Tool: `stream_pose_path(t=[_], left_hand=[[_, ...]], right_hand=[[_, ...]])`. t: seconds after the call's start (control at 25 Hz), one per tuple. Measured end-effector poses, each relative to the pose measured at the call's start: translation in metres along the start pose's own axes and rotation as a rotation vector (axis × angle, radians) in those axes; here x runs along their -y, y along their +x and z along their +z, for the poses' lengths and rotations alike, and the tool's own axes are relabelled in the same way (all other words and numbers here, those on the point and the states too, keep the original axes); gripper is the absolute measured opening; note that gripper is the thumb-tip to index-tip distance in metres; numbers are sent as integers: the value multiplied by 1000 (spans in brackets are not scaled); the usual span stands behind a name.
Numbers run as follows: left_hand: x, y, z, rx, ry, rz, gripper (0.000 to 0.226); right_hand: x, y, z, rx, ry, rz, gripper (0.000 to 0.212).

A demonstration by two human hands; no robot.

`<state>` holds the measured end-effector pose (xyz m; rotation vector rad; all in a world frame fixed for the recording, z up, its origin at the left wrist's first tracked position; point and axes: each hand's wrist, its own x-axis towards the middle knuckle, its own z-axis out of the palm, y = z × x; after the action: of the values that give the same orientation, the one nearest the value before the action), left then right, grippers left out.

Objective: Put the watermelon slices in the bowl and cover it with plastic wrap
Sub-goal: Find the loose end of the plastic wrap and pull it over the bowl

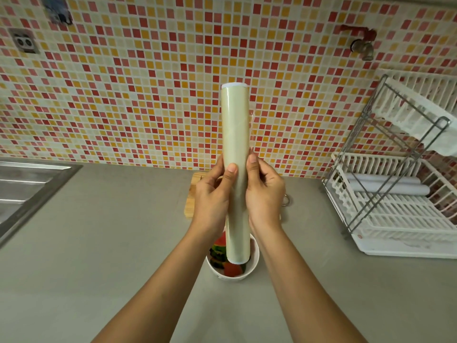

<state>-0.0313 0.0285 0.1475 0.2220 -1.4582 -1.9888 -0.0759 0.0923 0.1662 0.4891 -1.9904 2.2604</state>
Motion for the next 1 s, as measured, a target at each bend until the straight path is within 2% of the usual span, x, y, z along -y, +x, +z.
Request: stream_pose_path(t=[0.08, 0.24, 0.52, 0.68, 0.88, 1.0], left_hand=[[0, 0, -2, 2, 7, 2, 34], [-2, -2, -7, 11, -21, 24, 42], [2, -6, -2, -27, 14, 49, 36], [3, -10, -1, -56, 70, 57, 38], [3, -17, 3, -80, 228, 112, 47], [1, -16, 1, -61, 284, 157, 36]], right_hand=[[-1, 2, -1, -1, 8, 42, 26], [1, 0, -4, 96, 222, 128, 31], [4, -4, -6, -32, 117, 12, 10], [2, -4, -6, -70, 73, 20, 11], [1, -12, -6, -138, -237, -137, 17], [3, -11, -5, -119, -398, -167, 27]])
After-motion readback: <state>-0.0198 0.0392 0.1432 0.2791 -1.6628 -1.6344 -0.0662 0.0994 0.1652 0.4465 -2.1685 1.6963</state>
